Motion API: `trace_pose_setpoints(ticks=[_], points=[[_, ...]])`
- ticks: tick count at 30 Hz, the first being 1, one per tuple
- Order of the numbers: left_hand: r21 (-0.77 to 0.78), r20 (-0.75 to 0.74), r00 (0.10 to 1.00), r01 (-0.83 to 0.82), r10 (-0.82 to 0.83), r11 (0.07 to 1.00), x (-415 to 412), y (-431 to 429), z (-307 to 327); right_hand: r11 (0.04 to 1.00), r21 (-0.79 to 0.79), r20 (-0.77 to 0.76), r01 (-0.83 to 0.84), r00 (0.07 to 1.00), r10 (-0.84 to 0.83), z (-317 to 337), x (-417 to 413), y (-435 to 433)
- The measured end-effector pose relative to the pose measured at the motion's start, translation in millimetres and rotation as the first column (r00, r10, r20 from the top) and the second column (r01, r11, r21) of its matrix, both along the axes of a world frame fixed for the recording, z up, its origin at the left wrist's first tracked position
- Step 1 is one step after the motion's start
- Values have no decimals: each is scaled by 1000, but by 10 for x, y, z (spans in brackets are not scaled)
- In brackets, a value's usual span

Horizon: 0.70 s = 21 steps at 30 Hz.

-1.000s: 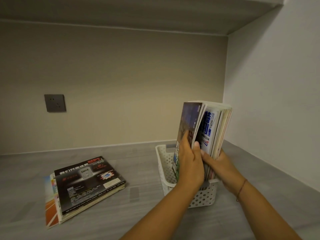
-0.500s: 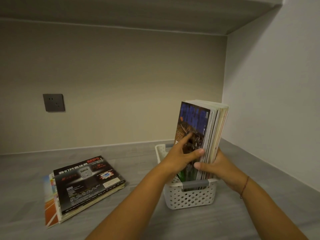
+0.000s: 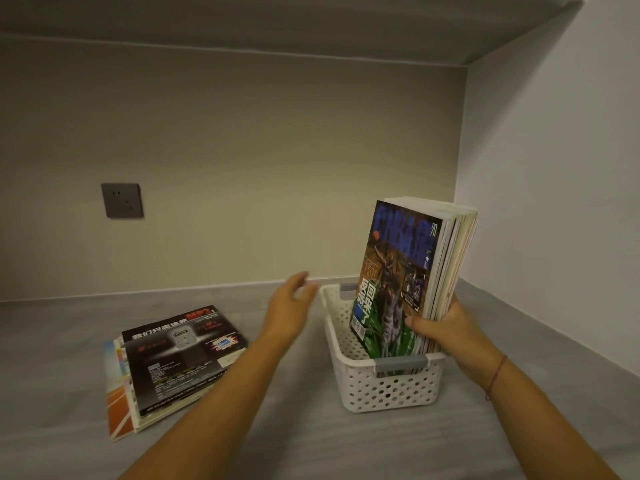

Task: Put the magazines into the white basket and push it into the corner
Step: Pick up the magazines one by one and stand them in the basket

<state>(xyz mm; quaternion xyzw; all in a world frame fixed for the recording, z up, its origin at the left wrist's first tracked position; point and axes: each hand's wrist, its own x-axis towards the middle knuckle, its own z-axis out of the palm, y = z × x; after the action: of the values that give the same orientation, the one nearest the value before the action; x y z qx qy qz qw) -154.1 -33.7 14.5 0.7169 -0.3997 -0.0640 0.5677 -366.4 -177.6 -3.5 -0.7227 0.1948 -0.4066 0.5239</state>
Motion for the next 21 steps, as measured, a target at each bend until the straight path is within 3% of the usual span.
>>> trace_pose_setpoints(ticks=[2, 5, 7, 8, 12, 15, 21], points=[[173, 55, 959, -282, 276, 944, 418, 232, -124, 1000, 11, 7, -4, 1000, 4, 2, 8, 3], [556, 317, 818, -570, 480, 605, 953, 657, -318, 1000, 20, 20, -10, 1000, 10, 5, 11, 6], [651, 332, 761, -612, 557, 448, 1183, 919, -435, 1000, 15, 12, -7, 1000, 6, 15, 7, 16], [668, 289, 743, -608, 604, 429, 1283, 1038, -492, 1000, 11, 10, -7, 1000, 6, 19, 4, 18], [650, -10, 720, -523, 694, 552, 1547, 1331, -666, 1000, 11, 11, -12, 1000, 12, 23, 2, 23], [647, -17, 676, -554, 737, 524, 1620, 1397, -662, 1000, 24, 11, -14, 1000, 14, 27, 3, 27], [749, 94, 702, -517, 706, 414, 1759, 1443, -537, 999, 39, 7, -14, 1000, 14, 24, -11, 40]])
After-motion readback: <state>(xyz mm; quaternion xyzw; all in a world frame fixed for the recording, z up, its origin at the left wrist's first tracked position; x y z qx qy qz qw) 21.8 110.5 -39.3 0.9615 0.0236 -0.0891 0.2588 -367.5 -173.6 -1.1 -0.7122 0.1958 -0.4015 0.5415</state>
